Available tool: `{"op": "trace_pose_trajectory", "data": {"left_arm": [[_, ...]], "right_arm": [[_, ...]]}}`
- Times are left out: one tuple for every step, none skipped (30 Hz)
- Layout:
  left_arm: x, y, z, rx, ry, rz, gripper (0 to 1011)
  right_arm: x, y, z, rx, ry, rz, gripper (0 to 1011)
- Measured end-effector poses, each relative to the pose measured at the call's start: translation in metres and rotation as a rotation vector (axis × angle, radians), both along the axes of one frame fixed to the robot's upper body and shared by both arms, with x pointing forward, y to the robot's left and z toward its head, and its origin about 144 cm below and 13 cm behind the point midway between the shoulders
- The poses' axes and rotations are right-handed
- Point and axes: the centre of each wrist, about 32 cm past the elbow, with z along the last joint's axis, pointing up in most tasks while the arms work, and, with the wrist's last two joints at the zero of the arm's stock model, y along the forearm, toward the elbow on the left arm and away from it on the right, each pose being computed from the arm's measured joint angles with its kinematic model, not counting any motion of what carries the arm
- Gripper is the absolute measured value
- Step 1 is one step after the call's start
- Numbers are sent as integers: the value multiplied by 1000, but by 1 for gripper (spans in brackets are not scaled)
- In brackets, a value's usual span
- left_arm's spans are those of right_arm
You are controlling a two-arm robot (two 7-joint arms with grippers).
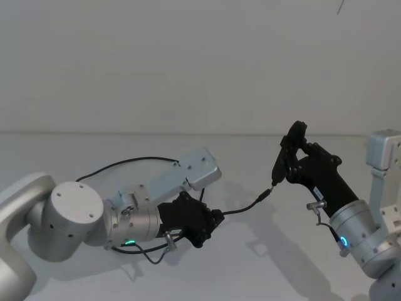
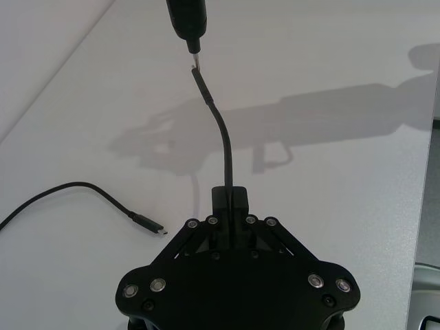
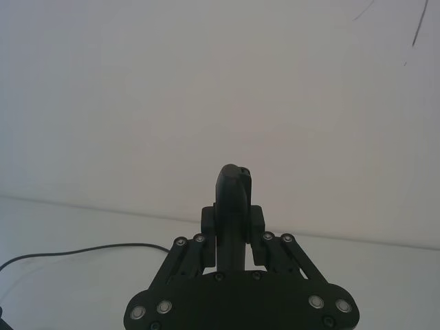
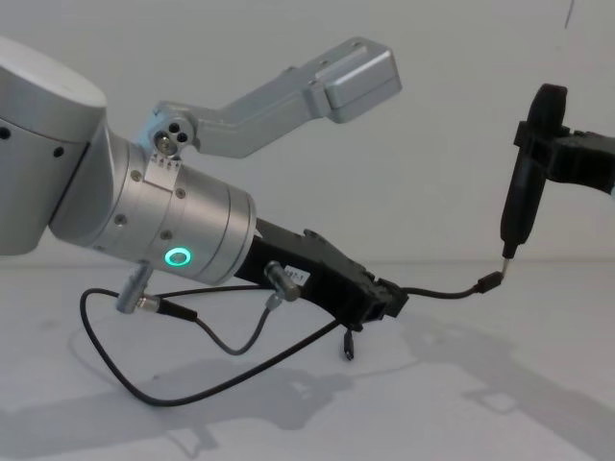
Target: Pick up the data cable with the one hand.
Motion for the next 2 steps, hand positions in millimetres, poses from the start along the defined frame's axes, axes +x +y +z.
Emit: {"op": "trace_pose_trajectory", "data": {"left_arm": [[0,0,0,0,0,0,36],[0,0,0,0,0,0,36]], "right_arm": [[0,0,0,0,0,0,279],[0,0,0,0,0,0,279]]}}
